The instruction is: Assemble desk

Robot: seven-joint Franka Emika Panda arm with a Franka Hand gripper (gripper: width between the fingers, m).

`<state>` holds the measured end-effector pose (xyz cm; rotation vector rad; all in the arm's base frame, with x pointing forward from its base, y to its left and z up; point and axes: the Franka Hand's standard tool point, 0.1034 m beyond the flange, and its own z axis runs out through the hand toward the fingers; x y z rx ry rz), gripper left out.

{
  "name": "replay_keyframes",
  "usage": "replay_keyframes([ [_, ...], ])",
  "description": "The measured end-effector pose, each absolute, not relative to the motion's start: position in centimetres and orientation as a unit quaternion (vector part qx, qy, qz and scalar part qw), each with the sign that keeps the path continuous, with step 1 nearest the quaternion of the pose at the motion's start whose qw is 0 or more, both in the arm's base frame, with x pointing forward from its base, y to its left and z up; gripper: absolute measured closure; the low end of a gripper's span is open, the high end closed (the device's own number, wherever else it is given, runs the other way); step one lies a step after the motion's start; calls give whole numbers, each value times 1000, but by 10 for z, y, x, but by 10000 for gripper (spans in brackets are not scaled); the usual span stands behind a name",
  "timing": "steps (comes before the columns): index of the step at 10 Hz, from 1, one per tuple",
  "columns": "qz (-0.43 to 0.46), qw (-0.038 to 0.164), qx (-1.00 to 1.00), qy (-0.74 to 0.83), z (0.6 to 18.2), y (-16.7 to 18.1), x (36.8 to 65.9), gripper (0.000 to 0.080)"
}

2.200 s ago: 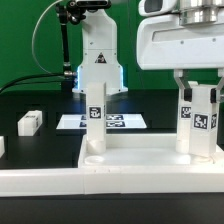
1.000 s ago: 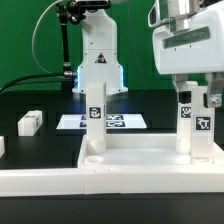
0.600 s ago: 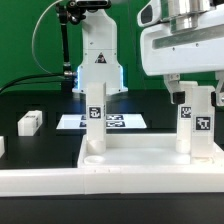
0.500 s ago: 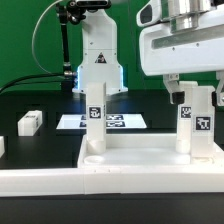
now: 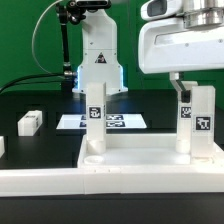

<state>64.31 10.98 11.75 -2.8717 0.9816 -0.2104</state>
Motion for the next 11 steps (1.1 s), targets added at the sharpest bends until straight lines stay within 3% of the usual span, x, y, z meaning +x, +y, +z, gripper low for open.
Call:
replay_keyframes([
  [1, -65, 52, -931, 356, 117, 110, 642, 502],
  [4, -45, 58, -858, 508, 117, 105, 641, 502],
  [7, -5, 85, -713, 696, 116, 109, 642, 503],
  [9, 14, 125, -588, 799, 113, 114, 646, 503],
  [10, 14, 126, -588, 799, 113, 116, 646, 503],
  [11, 14, 125, -590, 798, 113, 115, 646, 449],
])
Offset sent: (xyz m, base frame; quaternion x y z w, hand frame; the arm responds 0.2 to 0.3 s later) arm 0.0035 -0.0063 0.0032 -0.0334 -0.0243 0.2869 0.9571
